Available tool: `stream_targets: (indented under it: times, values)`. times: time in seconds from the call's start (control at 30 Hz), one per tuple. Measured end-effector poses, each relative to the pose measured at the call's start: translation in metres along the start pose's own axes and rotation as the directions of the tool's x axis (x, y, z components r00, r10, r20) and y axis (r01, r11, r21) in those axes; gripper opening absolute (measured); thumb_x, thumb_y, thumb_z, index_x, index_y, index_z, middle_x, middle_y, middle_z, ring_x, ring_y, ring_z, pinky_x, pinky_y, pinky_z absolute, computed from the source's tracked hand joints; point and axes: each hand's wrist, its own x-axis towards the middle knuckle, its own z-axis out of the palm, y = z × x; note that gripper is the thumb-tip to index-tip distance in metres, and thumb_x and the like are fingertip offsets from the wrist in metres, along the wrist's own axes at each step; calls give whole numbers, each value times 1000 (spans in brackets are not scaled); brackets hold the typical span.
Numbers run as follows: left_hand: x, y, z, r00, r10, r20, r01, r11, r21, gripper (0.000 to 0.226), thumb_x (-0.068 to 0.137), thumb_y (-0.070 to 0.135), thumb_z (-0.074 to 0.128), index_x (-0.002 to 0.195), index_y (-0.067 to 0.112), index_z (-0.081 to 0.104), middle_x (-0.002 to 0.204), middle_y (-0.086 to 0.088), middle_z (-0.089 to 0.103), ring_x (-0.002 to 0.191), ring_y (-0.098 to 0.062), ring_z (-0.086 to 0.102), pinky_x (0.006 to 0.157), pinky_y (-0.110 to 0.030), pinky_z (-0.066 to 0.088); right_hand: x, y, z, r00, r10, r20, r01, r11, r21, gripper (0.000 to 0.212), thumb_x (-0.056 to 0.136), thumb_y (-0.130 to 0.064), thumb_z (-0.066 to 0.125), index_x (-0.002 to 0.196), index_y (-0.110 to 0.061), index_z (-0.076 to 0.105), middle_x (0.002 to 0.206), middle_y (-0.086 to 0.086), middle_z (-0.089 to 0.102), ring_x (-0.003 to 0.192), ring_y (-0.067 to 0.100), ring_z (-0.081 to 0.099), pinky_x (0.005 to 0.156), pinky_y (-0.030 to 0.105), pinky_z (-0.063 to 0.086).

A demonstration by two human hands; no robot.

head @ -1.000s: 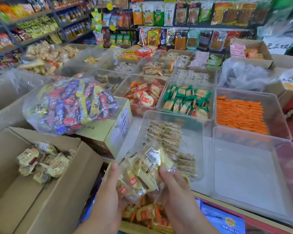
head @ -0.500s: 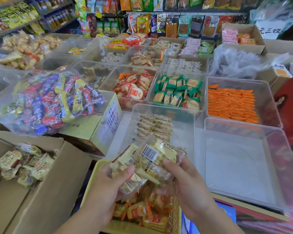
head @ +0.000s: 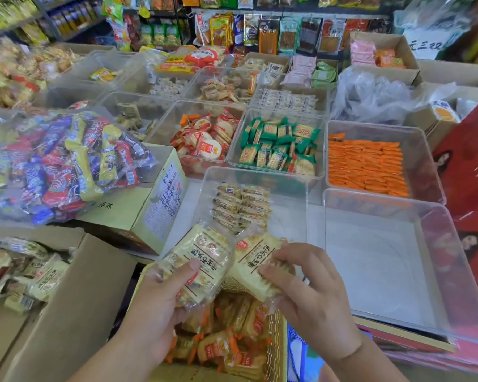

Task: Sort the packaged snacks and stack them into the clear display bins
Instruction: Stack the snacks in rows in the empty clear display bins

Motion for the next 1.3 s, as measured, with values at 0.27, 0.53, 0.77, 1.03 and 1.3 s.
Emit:
stream_targets:
  times: [0.27,0.53,0.77,1.03,1.3]
  values:
    - [3,2,6,1000,-1,15,0,998,62,70,60,39,89,123,18,67,107,-10,79,88,-33,78,78,-51,61,1,-5,7,993,120,21,-121,993,15,37,81,-1,61,112,-20,60,117,3,65,111,32,62,94,44,49]
    - [12,-1,15,1000,-2,0,2,999,49,67,55,39,88,118,22,69,103,-9,80,86,-29,78,55,-37,61,11,0,7,545,805,236,-746,337,574,43,84,8,75,84,-33,62,105,-13,76,92,5,71,68,12,52]
    - [18,-6,24,1000,-15,-2,15,998,65,55,47,39,91,97,32,71,96,-10,80,78,-29,78,50,-34,55,7,-5,19,594,658,463,-799,415,434,47,82,-32,75,123,-45,55,107,-12,75,92,8,73,73,20,56]
    - [32,-5,24,1000,19,8,-19,999,47,64,48,38,92,107,27,71,99,-10,80,84,-29,79,55,-35,58,24,32,20,515,772,373,-850,404,339,10,87,-43,70,96,-48,72,97,-17,73,92,5,70,76,34,58]
    - [43,-2,12,1000,10,5,-10,1000,-24,62,45,42,96,102,32,72,106,-10,79,91,-32,78,80,-52,59,75,128,23,705,413,576,-485,874,-33,35,81,-19,85,115,-28,78,98,-16,74,92,0,64,80,14,47]
